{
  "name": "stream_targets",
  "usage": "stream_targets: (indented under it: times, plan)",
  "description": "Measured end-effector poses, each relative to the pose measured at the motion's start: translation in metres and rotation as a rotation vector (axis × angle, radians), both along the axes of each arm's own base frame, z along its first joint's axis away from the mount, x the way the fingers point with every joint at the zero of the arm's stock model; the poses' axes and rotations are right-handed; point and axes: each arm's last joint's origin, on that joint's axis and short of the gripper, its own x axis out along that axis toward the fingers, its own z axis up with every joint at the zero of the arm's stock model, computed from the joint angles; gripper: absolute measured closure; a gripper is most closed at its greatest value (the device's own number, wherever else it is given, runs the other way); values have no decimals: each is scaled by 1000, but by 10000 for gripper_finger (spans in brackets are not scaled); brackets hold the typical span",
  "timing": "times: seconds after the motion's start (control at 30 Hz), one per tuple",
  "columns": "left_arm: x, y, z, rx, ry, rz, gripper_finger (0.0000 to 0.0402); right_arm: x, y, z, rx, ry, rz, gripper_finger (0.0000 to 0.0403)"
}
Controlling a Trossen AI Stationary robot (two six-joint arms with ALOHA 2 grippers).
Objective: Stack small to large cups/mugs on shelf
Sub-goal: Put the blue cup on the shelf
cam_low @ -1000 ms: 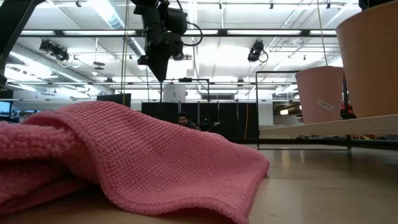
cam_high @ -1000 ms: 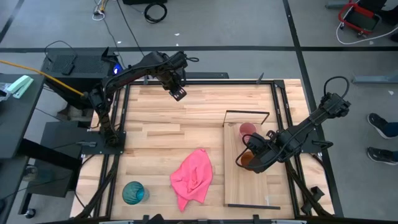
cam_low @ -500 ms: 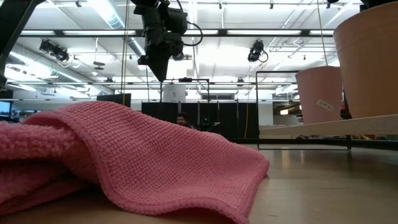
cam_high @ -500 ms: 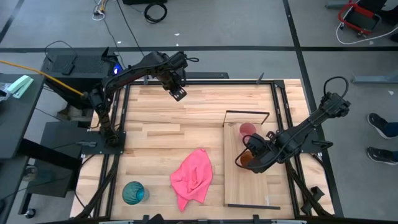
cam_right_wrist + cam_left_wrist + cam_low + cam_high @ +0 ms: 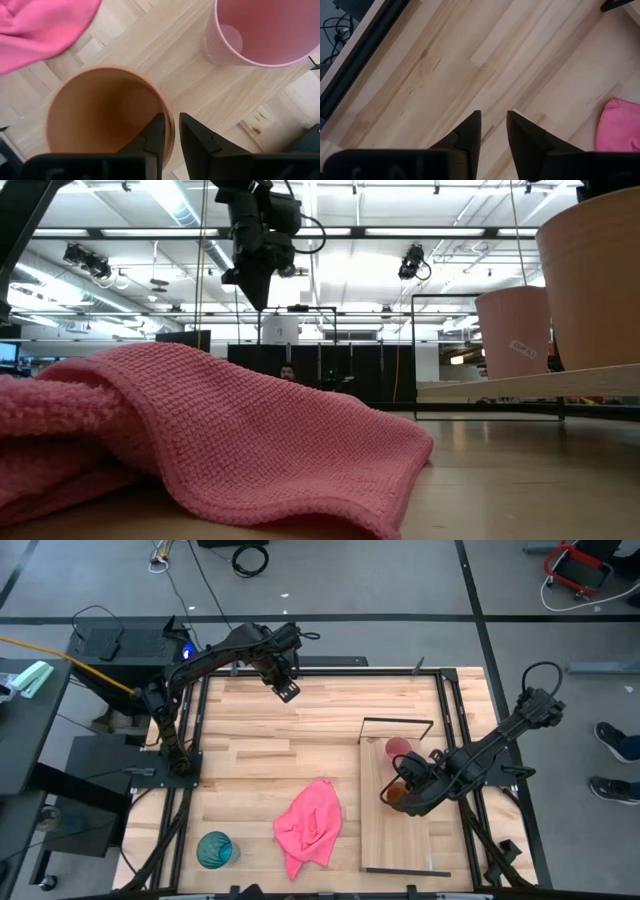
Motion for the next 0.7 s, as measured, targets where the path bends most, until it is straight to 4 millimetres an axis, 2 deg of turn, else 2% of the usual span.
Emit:
stream_targets:
  times: [0.23, 0.4, 0.57, 0.7]
  plan:
    - [0, 0, 0, -4, 1, 11, 305, -9, -6, 18, 55, -73, -27, 338]
    - [0, -7, -1, -24, 29, 7, 304, -21, -15, 32, 99, -137, -28, 338]
    - [-2, -27, 2, -67, 104, -37, 310, -35, -25, 45, 108, -220, -22, 338]
    - [-7, -50, 10, -99, 158, -51, 312, -44, -34, 54, 63, -303, -12, 339]
